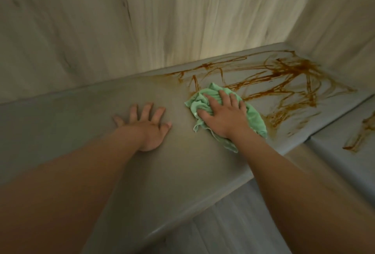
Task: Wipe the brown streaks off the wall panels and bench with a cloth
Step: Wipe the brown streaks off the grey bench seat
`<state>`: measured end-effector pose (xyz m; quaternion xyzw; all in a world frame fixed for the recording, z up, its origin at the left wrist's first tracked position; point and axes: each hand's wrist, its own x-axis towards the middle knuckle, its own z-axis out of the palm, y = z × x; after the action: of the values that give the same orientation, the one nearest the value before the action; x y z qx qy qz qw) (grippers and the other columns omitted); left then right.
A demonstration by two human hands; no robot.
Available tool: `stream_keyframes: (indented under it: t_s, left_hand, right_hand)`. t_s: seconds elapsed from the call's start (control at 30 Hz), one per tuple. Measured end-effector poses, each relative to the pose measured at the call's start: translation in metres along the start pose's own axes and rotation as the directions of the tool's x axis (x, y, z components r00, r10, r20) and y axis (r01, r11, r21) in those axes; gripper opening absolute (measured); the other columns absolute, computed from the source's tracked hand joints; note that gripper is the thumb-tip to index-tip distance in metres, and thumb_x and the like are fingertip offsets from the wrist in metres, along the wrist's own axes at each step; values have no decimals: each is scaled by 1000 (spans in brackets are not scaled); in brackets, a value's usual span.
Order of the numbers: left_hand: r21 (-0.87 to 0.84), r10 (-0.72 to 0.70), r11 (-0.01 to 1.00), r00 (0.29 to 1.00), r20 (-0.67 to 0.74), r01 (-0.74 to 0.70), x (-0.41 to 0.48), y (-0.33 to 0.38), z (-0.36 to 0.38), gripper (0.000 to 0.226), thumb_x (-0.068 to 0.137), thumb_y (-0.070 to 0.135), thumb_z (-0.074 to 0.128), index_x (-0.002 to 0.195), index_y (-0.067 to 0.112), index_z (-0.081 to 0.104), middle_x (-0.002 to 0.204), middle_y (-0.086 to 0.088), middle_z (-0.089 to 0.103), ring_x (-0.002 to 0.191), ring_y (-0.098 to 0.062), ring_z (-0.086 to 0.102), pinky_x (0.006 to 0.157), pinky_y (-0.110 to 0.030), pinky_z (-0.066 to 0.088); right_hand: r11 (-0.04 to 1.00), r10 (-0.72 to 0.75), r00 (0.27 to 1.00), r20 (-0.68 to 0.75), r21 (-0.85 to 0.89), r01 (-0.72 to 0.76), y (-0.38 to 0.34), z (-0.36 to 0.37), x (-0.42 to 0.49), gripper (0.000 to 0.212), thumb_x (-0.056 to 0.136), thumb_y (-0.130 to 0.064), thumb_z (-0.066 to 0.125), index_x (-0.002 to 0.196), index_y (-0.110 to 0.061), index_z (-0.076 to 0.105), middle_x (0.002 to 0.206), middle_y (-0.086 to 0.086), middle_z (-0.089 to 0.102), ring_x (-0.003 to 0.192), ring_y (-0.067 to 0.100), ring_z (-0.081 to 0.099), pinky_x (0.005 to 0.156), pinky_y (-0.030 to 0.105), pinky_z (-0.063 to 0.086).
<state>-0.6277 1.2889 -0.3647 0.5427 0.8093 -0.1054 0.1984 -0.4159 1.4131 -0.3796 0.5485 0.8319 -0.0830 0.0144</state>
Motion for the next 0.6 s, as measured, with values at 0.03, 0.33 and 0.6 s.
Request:
stream_keyframes:
  t_s: [0.03,0.33,0.6]
  left_hand:
    - [0,-4,1000,1000,17,4,2,0,-2,66,100,72,5,158,48,-16,168,12,-28,155,-31,-25,115,-77,-2]
    - [1,10,1000,999,33,-10,6,-2,2,67,99,73,4,156,49,-19,166,13,-31,153,-32,-30,113,-78,-4]
    - [-10,13,1000,999,35,-13,6,-2,3,67,100,71,7,156,48,-21,164,13,-36,150,-32,-35,112,-78,-10]
  right_hand:
    - [999,-54,999,-9,-1,54,-7,0,10,75,91,-82,21,160,-52,12,174,-2,1,159,31,-2,126,58,-2]
    - [1000,-11,1000,10,-6,11,-10,-16,112,78,90,-83,21,160,-52,10,174,1,1,159,33,2,126,58,2]
    - [983,171,985,-27,69,-169,-39,-20,170,75,96,-75,15,164,-42,13,173,12,3,158,42,1,125,61,-3]
